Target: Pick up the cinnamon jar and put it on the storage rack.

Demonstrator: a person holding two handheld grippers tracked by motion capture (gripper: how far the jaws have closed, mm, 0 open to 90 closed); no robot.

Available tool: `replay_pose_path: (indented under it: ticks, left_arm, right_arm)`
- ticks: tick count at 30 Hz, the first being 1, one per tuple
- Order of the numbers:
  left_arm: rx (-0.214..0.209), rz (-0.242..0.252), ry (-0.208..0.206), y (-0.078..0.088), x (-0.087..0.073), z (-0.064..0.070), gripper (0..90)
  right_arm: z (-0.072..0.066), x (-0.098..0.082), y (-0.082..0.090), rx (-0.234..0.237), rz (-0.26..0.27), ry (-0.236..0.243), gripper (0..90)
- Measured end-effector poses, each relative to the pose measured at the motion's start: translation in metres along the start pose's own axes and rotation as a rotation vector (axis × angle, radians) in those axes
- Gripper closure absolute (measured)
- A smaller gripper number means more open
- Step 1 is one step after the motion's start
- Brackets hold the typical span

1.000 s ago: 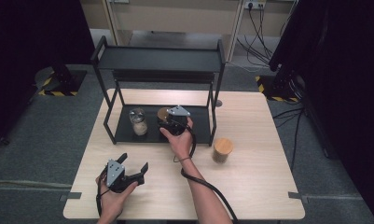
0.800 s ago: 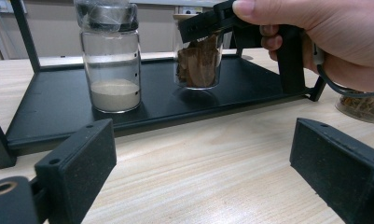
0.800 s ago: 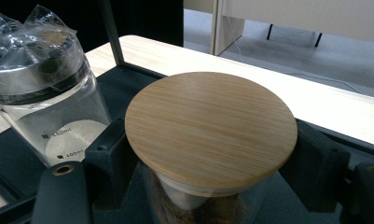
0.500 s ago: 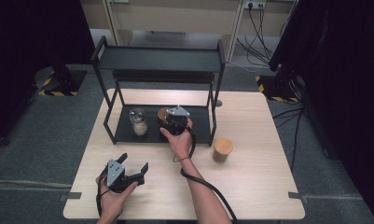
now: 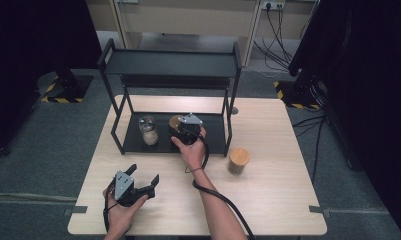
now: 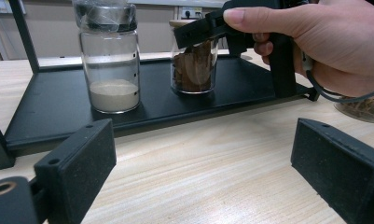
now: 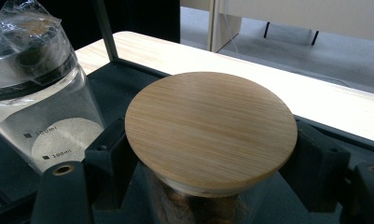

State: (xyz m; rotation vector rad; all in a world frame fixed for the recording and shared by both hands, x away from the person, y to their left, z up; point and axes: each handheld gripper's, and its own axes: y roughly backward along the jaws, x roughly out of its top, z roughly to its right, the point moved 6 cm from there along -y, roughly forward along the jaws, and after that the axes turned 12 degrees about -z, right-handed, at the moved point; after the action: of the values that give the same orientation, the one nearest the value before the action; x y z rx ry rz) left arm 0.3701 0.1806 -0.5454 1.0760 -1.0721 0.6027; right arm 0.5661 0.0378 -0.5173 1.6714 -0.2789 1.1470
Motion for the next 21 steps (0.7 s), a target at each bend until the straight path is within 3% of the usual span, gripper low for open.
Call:
replay_pose_path:
  ticks: [21]
  left_arm:
    - [-0.001, 0.0, -0.004, -0.0001, 0.0, 0.0011, 5.9]
  right_arm:
    - [0.002, 0.0008, -0.0051, -0.019, 0.008, 0.01, 26.2]
